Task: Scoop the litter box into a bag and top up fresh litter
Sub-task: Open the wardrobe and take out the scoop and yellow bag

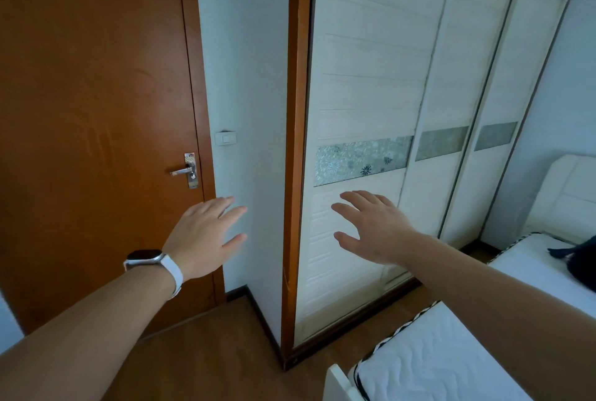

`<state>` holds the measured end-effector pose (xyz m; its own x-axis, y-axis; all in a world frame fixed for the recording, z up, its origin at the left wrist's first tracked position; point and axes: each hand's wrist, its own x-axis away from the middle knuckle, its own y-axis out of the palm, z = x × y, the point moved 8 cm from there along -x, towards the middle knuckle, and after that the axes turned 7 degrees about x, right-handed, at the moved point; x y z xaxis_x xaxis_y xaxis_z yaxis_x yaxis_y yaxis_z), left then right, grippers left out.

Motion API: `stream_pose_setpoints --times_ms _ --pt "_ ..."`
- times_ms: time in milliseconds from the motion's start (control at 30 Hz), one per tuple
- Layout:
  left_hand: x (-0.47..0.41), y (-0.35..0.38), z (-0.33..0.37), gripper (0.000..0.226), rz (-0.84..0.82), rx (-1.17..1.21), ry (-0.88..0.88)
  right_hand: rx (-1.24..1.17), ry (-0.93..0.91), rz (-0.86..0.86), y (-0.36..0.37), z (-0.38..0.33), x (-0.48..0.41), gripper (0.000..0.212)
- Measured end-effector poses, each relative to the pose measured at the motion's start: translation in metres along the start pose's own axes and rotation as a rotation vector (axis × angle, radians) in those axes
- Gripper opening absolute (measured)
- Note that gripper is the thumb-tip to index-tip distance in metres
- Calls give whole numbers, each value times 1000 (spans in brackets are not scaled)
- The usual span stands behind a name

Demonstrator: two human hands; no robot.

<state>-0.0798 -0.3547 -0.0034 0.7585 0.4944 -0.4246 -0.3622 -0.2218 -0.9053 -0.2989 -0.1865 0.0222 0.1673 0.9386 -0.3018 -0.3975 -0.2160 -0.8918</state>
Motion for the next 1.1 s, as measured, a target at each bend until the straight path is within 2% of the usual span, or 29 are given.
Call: stream_pose_setpoints --times_ms 433,733,1100 --pt "-96 66 -35 58 -72 -15 53 -31 39 -13 74 34 -97 63" --pt "-226 114 -30 60 -93 -7 67 -79 0 37 143 86 -204 61" --pt "-349 133 -1 58 -5 -71 112 -112 -58 139 188 133 -308 59"
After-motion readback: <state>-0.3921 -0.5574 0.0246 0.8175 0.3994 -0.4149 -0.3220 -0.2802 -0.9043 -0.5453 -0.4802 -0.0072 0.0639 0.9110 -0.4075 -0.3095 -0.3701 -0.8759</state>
